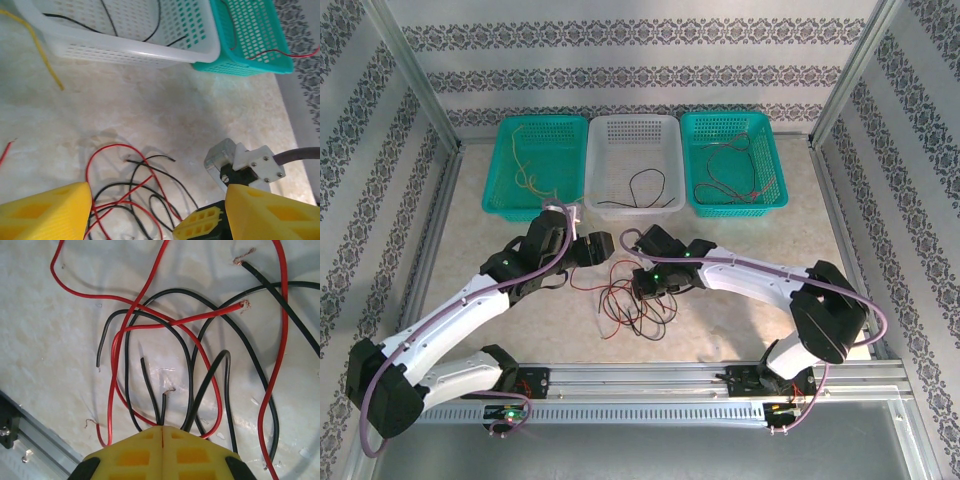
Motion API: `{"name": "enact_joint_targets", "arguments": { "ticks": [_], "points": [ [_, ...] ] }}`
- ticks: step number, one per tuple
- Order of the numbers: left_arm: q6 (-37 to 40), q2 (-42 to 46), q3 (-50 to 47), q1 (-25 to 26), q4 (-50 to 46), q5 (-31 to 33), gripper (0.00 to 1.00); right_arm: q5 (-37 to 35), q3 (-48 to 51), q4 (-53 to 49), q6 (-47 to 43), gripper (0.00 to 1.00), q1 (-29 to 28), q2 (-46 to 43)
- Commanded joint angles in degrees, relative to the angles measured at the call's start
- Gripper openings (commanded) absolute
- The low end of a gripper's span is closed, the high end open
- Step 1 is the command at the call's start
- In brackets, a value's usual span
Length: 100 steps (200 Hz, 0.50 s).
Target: Untangle the cables
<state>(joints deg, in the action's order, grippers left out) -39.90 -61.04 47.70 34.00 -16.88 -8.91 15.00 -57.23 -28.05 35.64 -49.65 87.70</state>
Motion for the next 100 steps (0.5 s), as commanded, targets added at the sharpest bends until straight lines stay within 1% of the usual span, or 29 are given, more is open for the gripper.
{"name": "enact_joint_targets", "arguments": {
  "ticks": [1, 17, 29, 59, 79, 92, 100],
  "points": [
    [-1.38, 0.41, -0.9, -0.51, 6.15, -6.22, 0.66, -0.85, -3.97, -2.23, -1.48, 0.0, 0.12, -5.35],
    [-1.56, -0.78, -0.86, -0.37, 9.4, -11.44, 0.63, -0.92, -6.05, -3.26, -1.71, 0.0, 0.81, -8.03],
    [-1.49, -1.58, -0.45, 0.07, 10.7, -13.53, 0.62, -1.11, -7.43, -3.83, -1.97, 0.0, 1.34, -10.15],
    [-1.47, -1.91, -0.53, 0.63, 12.92, -14.51, 0.61, -1.59, -8.83, -3.7, -1.55, 0.0, 3.42, -15.02],
    [-1.51, -1.96, -0.92, 0.63, 13.4, -14.64, 0.61, -2.05, -7.97, -4.48, -1.79, 0.0, 4.31, -15.83],
    [-1.46, -2.16, -0.95, 0.63, 12.99, -14.69, 0.61, -3.54, -6.97, -6.25, -1.58, 0.09, 4.47, -15.3],
    [-1.27, -2.34, -1.12, 0.63, 12.53, -14.65, 0.61, -4.64, -6.48, -7.4, -1.6, 0.19, 4.47, -15.19]
  ]
}}
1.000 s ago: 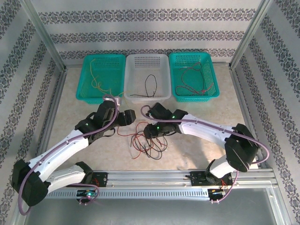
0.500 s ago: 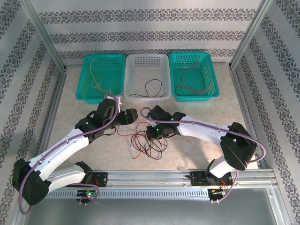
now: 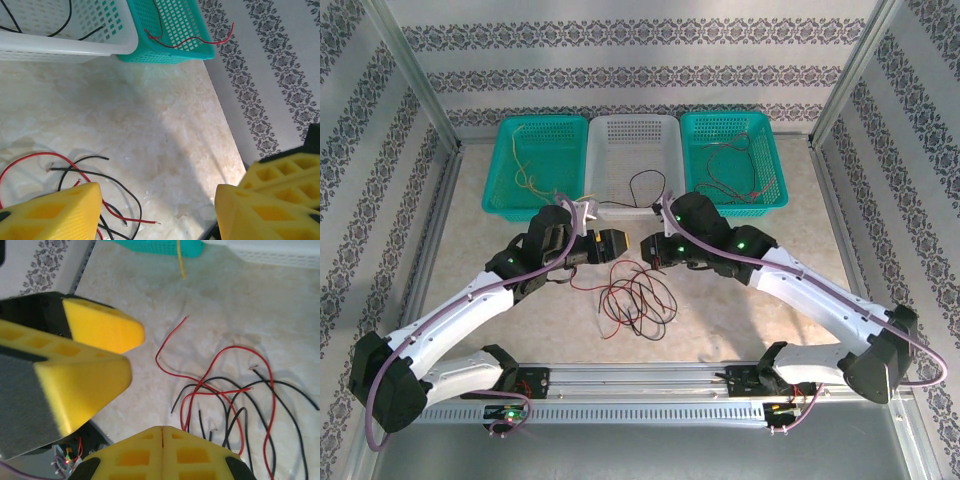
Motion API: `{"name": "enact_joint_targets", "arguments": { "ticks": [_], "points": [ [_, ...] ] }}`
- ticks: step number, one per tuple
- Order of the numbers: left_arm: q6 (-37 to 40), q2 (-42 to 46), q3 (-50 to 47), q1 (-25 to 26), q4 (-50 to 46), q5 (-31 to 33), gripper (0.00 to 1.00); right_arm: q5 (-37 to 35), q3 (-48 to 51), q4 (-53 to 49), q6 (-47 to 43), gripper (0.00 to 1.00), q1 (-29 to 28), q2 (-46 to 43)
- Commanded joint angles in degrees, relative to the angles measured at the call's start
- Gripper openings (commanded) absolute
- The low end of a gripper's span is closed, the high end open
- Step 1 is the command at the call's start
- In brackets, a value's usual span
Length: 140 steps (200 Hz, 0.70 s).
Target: Untangle the cables
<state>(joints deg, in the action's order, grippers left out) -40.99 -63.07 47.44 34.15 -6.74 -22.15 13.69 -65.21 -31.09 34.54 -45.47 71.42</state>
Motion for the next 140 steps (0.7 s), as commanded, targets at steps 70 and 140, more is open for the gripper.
{"name": "enact_joint_targets", "arguments": {
  "ticks": [70, 140],
  "points": [
    [-1.93, -15.19, 2.56, 4.77, -8.81, -4.85, 0.5, -7.81, 7.98, -5.12, 3.19, 0.38, 6.4, -4.05],
    [-0.8, -28.95, 8.58, 10.49, -11.99, -3.73, 0.49, -5.34, 10.88, -3.81, 3.49, 0.39, 9.22, -5.83]
  ]
}}
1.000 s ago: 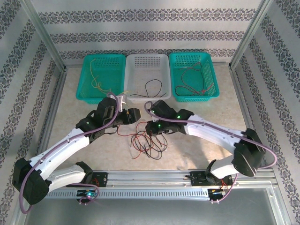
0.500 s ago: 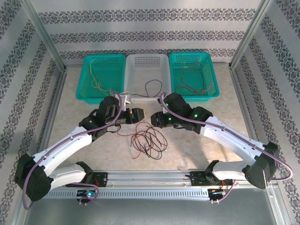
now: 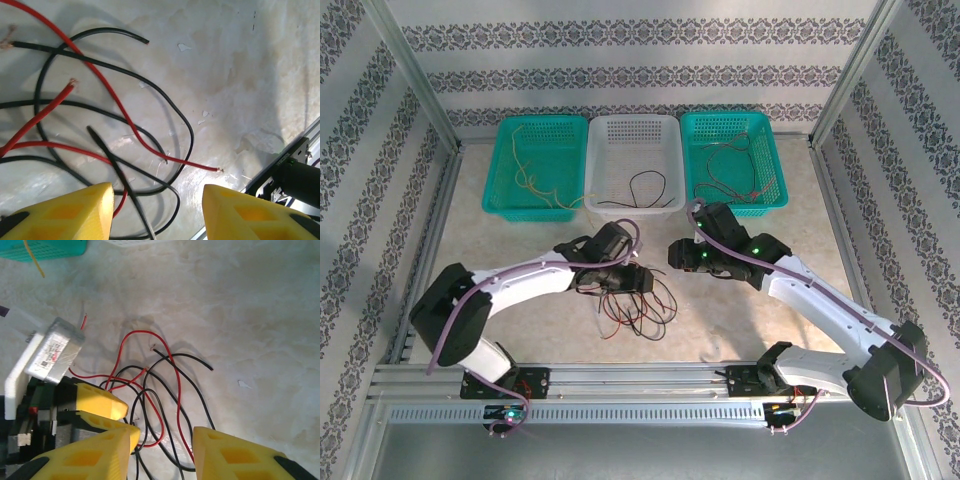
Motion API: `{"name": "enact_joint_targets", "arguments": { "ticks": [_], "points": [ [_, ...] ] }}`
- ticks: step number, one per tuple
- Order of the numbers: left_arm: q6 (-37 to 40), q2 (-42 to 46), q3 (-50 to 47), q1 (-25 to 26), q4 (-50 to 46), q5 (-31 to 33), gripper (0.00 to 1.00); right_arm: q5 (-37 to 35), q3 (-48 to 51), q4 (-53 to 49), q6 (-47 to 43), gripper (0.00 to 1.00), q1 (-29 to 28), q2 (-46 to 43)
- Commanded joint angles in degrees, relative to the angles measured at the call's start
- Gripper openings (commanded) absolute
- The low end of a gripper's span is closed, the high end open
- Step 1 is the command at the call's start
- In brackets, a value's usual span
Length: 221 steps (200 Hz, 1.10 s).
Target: Untangle the cables
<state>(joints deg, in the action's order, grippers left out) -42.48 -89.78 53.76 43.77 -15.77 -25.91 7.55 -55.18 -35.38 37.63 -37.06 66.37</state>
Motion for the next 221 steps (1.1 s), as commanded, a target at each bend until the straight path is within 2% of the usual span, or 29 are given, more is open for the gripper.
{"name": "enact_joint_targets", "arguments": {
  "ticks": [1, 16, 37, 58, 74, 98, 146, 169, 221],
  "points": [
    [0.71, -2.42, 2.29, 0.87, -2.91, 0.05, 0.49, 0.8, 0.81, 0.48, 0.42, 0.39, 0.82, -0.75],
    [0.94, -5.06, 3.38, 1.14, -3.4, 0.03, 0.43, 0.87, 0.89, 0.57, 0.3, 0.39, 1.27, -0.84],
    [2.63, -7.45, 6.63, 1.41, -7.18, 0.54, 0.21, 0.96, 0.97, 0.79, 0.6, 0.39, 2.04, -1.24],
    [5.42, -5.09, 9.52, 1.41, -11.85, 4.05, 0.12, 1.29, 0.96, 1.27, 1.13, 0.39, 2.9, -1.55],
    [7.07, -2.24, 11.27, 1.41, -14.29, 6.35, 0.0, 2.09, 0.56, 1.54, 1.05, 0.39, 3.69, -1.42],
    [9.15, 1.01, 15.37, 1.41, -16.81, 4.43, 0.0, 4.07, -0.1, 2.51, 0.89, 0.39, 4.83, -0.98],
    [11.35, 10.27, 20.97, 0.79, -13.9, -0.54, 0.0, 11.7, -0.02, 9.4, 0.08, 0.43, 5.09, -3.92],
    [10.31, 15.37, 21.05, 0.54, -7.62, -1.83, 0.04, 13.67, 0.24, 11.78, -0.01, 0.47, 5.07, -5.9],
    [3.43, 20.59, 20.78, -1.18, 6.92, -6.35, 0.0, 17.04, 1.03, 16.16, 1.3, 0.54, 3.63, -8.43]
  ]
}}
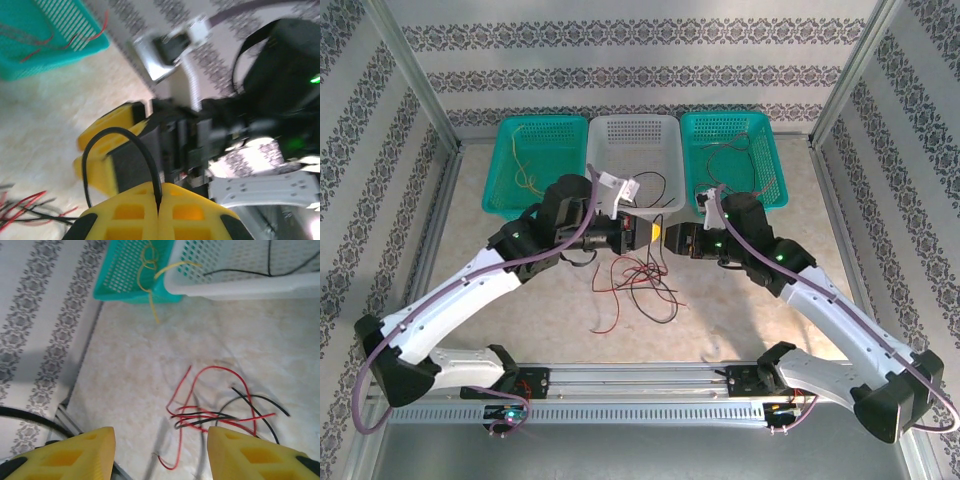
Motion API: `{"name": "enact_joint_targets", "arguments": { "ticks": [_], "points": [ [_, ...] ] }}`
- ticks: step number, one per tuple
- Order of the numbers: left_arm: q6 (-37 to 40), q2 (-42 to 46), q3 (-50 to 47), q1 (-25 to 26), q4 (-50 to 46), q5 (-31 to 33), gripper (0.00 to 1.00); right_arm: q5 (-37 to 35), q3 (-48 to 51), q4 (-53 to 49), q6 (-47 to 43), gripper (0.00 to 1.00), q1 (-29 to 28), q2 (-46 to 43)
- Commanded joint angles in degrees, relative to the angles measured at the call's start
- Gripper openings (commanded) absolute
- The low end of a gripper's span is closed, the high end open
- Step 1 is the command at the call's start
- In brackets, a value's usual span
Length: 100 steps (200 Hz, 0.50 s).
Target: Untangle the cables
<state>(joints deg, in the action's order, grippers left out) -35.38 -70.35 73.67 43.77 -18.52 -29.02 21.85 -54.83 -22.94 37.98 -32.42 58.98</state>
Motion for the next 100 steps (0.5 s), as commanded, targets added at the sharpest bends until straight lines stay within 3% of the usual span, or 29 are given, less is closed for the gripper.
{"name": "enact_joint_targets", "arguments": {
  "ticks": [1, 47, 100],
  "points": [
    [-3.79, 1.17, 0.86, -1.2, 9.84, -3.33, 0.0, 2.76, 0.69, 3.8, 0.96, 0.55, -1.03, -1.05],
    [-7.92, 0.79, 3.15, -2.16, 16.51, -8.17, 0.0, 1.25, 0.93, 2.86, 1.0, 0.55, -2.71, 0.53],
    [-7.53, 1.7, 7.19, -3.29, 16.51, -8.01, 0.0, 2.58, 0.94, 4.65, 2.01, 0.55, -3.56, 1.38]
  ]
}}
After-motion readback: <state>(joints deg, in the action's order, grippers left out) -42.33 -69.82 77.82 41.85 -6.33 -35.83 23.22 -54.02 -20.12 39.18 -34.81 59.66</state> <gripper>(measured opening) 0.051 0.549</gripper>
